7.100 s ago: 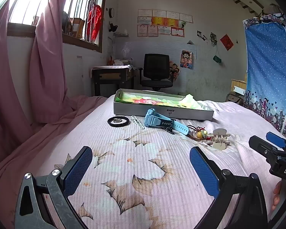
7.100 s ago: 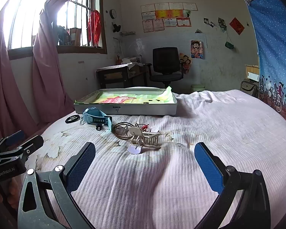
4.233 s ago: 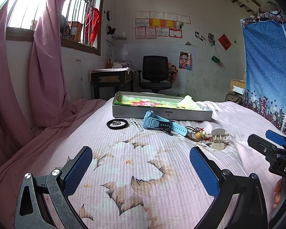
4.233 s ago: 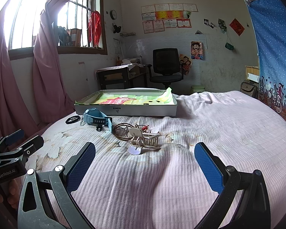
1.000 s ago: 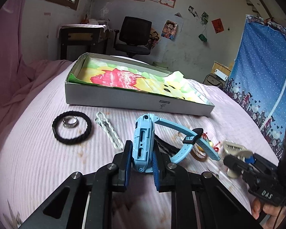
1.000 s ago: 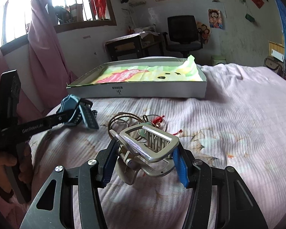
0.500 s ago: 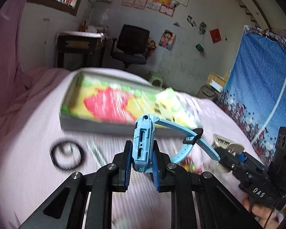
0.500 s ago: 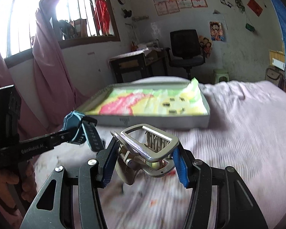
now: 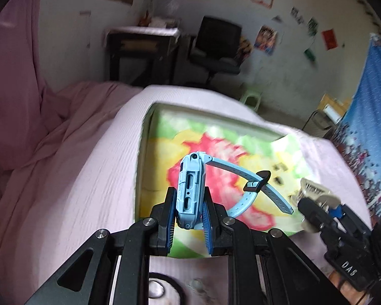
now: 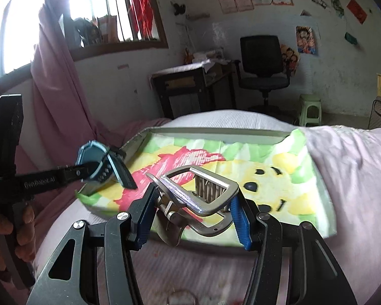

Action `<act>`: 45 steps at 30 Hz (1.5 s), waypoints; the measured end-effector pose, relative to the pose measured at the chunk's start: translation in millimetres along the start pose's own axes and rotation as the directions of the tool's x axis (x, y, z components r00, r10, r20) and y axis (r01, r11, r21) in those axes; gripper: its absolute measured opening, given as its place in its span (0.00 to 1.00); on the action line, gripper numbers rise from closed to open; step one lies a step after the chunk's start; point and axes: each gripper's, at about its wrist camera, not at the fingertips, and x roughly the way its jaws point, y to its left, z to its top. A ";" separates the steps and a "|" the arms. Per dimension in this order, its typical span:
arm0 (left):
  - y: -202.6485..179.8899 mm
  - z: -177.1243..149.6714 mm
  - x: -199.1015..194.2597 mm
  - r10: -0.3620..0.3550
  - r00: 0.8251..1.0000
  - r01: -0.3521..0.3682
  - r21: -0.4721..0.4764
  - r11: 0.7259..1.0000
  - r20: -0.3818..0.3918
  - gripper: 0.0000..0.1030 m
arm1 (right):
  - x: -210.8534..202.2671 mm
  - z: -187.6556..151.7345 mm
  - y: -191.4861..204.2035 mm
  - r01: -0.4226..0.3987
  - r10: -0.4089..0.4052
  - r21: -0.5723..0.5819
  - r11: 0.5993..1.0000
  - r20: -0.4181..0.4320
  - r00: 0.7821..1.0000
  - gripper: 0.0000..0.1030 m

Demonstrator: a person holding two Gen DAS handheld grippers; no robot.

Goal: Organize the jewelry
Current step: 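Carry both held items into the white box and open both tools, then withdraw both tools from the box back toward the remaining items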

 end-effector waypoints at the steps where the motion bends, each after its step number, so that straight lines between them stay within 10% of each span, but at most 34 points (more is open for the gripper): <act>1: 0.8 -0.7 5.4 0.010 1.000 -0.010 0.003 1.000 -0.019 0.17 | 10.3 1.0 0.9 -0.003 0.003 0.011 1.000 -0.025 1.000 0.48; 11: 2.8 -4.8 28.3 0.042 0.993 -0.039 0.029 0.999 -0.113 0.18 | 56.6 -9.6 4.3 0.027 -0.023 0.018 0.999 -0.186 0.982 0.48; 20: 6.8 -14.0 16.8 0.001 0.999 0.000 0.039 0.999 -0.040 0.31 | 55.8 -10.6 -2.5 0.017 -0.008 0.042 0.999 -0.195 0.981 0.52; 38: 6.4 -80.4 -67.7 -0.064 0.964 0.060 0.022 0.998 0.258 0.94 | -80.3 -28.2 15.4 0.058 -0.047 -0.101 0.993 0.107 0.993 0.91; 45: -4.8 -114.0 -98.2 -0.063 0.932 0.047 0.052 0.997 0.358 1.00 | -129.8 -47.7 12.7 0.086 -0.068 -0.093 0.992 0.183 0.981 0.99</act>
